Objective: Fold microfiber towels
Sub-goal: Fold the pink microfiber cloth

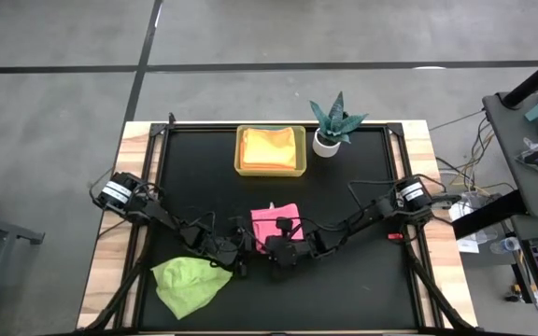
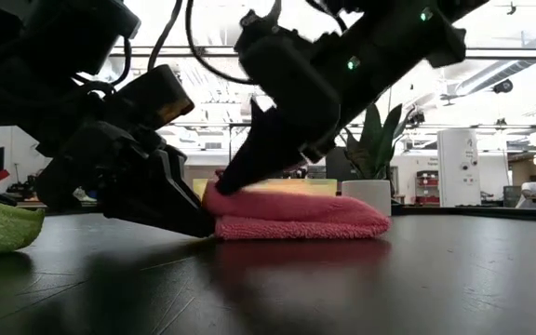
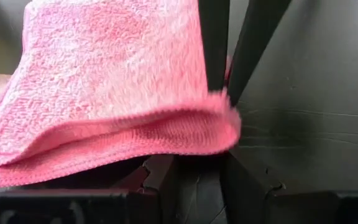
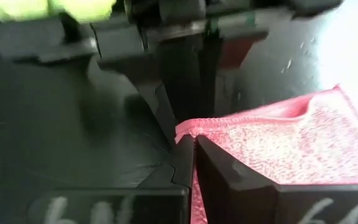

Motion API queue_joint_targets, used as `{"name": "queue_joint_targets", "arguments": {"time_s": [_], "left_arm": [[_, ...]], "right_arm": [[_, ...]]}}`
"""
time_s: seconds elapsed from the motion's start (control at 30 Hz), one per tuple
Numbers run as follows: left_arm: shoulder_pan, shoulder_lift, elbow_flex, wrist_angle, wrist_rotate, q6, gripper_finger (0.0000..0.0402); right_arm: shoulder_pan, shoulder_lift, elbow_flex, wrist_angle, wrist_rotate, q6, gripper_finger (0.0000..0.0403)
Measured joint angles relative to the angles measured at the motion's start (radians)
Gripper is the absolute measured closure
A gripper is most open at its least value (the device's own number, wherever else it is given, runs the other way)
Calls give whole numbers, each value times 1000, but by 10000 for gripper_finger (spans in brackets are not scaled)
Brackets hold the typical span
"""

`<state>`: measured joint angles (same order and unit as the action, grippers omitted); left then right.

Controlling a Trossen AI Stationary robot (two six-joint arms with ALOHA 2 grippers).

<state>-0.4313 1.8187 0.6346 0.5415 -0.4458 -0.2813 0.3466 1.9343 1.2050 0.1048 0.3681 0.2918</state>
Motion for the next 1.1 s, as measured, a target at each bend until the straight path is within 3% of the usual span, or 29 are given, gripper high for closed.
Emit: {"name": "queue_joint_targets", "arguments": {"time_s": [0.27, 0.5, 0.77, 0.97, 1.1], "left_arm": [[-3, -19, 0, -10, 53, -20, 299], [-3, -80, 1, -105, 91, -49, 299], [-3, -187, 1, -342, 109, -52, 299], [-10, -288, 3, -337, 158, -19, 299], [-11, -279, 1, -164, 144, 86, 312]], "right_arm": [[0, 46, 19, -3, -14, 13, 383], [0, 10, 19, -6, -37, 19, 313], [3, -115, 17, -187, -34, -16, 257], [43, -213, -34, -326, 59, -16, 273], [53, -254, -113, -296, 69, 8, 308]]}}
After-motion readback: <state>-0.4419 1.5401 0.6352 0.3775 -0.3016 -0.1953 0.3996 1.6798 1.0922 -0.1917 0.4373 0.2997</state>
